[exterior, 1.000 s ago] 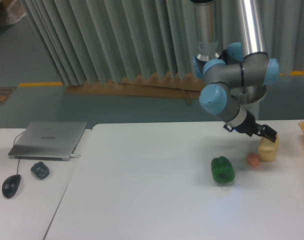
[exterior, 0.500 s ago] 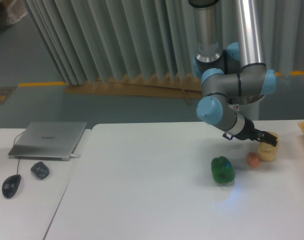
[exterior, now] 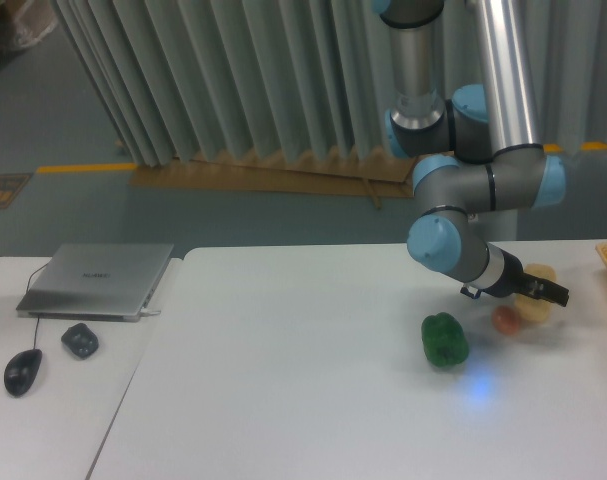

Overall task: Place the bread in the basket
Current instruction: 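Lower the open gripper around the bread roll and close it, then lift the bread roll and carry it into the yellow basket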

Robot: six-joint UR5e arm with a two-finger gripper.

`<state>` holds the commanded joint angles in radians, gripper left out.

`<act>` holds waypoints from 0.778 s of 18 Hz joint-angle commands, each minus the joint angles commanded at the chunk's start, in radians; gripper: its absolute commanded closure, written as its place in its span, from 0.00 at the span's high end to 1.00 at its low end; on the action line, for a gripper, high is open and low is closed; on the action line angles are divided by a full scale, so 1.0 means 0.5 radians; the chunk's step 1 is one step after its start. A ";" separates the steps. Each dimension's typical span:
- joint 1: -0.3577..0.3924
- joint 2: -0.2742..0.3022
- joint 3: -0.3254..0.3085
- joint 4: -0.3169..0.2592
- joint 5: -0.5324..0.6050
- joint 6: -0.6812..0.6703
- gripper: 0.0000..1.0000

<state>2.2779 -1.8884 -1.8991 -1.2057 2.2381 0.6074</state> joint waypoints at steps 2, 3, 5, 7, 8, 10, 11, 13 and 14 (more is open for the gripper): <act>-0.003 0.000 0.012 0.000 -0.006 0.037 0.40; -0.003 0.003 0.012 0.000 -0.009 0.046 0.35; -0.003 0.006 0.021 0.000 -0.015 0.067 0.29; 0.000 0.015 0.040 0.003 -0.037 0.098 0.25; 0.003 0.018 0.055 0.000 -0.061 0.110 0.25; 0.037 0.073 0.086 -0.024 -0.113 0.171 0.25; 0.052 0.119 0.104 -0.028 -0.159 0.236 0.25; 0.138 0.223 0.132 -0.031 -0.355 0.380 0.25; 0.193 0.282 0.135 -0.031 -0.456 0.441 0.25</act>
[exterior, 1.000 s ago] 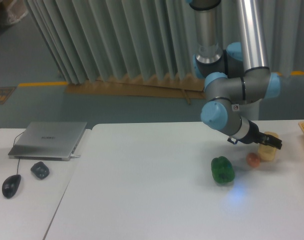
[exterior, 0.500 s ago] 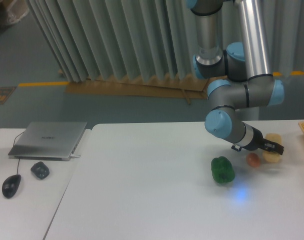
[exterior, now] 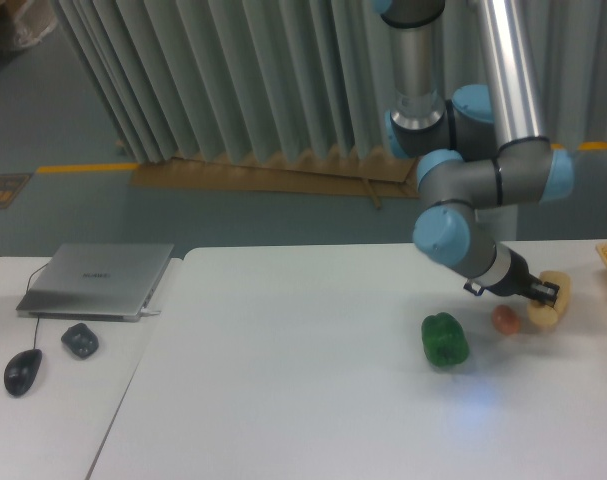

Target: Place the bread in the basket

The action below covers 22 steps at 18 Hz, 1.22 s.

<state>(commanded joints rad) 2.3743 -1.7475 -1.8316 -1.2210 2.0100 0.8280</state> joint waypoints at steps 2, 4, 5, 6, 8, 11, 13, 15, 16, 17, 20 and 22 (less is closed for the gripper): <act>0.126 0.086 0.012 0.003 -0.145 0.071 0.26; 0.245 0.120 0.055 0.003 -0.206 0.147 0.26; 0.313 0.123 0.086 0.003 -0.219 0.218 0.26; 0.374 0.120 0.116 0.003 -0.240 0.316 0.26; 0.521 0.120 0.156 0.003 -0.259 0.494 0.26; 0.718 0.114 0.172 0.031 -0.256 0.742 0.26; 0.813 0.105 0.175 0.040 -0.259 0.884 0.26; 0.820 0.099 0.154 0.104 -0.256 0.893 0.28; 0.814 0.102 0.147 0.116 -0.250 0.893 0.28; 0.814 0.105 0.144 0.120 -0.250 0.893 0.30; 0.795 0.117 0.126 0.117 -0.243 0.890 0.44; 0.792 0.123 0.101 0.117 -0.243 0.903 1.00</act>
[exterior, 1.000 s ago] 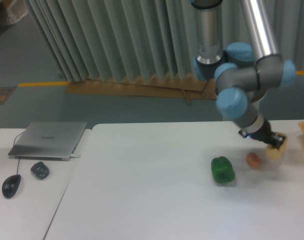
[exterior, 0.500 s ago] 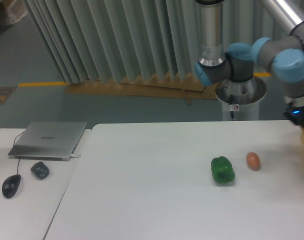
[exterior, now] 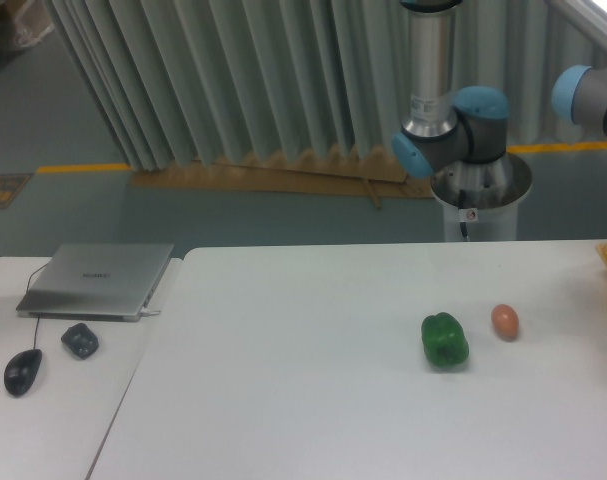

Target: Place the bread in the basket

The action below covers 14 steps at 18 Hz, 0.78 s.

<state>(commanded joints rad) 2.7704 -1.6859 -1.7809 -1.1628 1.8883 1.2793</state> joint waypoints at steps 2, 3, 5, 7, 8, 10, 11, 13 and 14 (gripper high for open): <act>0.000 0.006 0.000 0.000 -0.003 0.003 1.00; 0.000 0.006 0.000 0.000 -0.003 0.006 1.00; 0.000 0.006 0.003 0.000 -0.006 0.009 1.00; 0.000 0.000 0.018 0.000 -0.003 0.012 1.00; 0.003 -0.003 0.033 -0.003 -0.006 0.027 1.00; 0.003 -0.018 0.076 -0.012 0.000 0.125 1.00; 0.006 -0.021 0.101 -0.018 0.000 0.187 1.00; 0.031 -0.018 0.135 -0.021 -0.021 0.334 1.00; 0.034 -0.018 0.153 -0.021 -0.037 0.386 1.00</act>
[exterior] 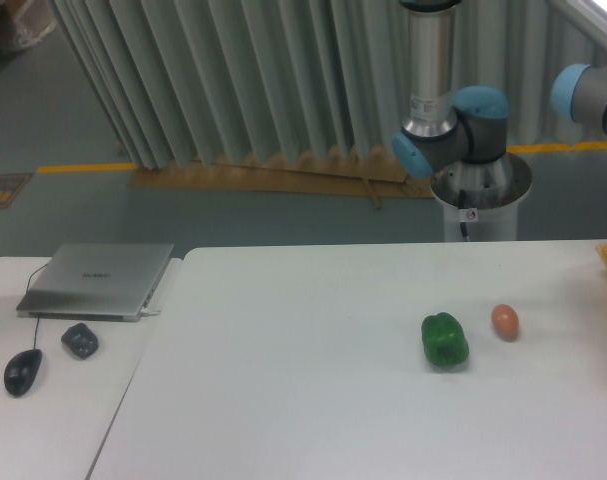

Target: Place the bread in the basket

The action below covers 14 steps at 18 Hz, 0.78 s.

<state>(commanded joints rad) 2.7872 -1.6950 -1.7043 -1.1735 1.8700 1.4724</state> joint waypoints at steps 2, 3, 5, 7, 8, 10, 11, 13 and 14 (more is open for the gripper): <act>0.012 -0.024 0.067 -0.030 -0.116 0.025 1.00; 0.034 -0.037 0.107 -0.055 -0.184 0.025 1.00; 0.043 -0.107 0.217 -0.116 -0.319 0.043 1.00; 0.064 -0.159 0.307 -0.214 -0.457 0.138 1.00; 0.089 -0.175 0.334 -0.251 -0.503 0.224 1.00; 0.095 -0.205 0.368 -0.316 -0.516 0.441 1.00; 0.110 -0.209 0.371 -0.325 -0.519 0.543 1.00; 0.126 -0.221 0.387 -0.328 -0.519 0.712 1.00; 0.126 -0.239 0.399 -0.340 -0.516 0.746 1.00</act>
<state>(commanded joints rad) 2.8501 -1.8146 -1.5049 -1.3437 1.6122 1.8452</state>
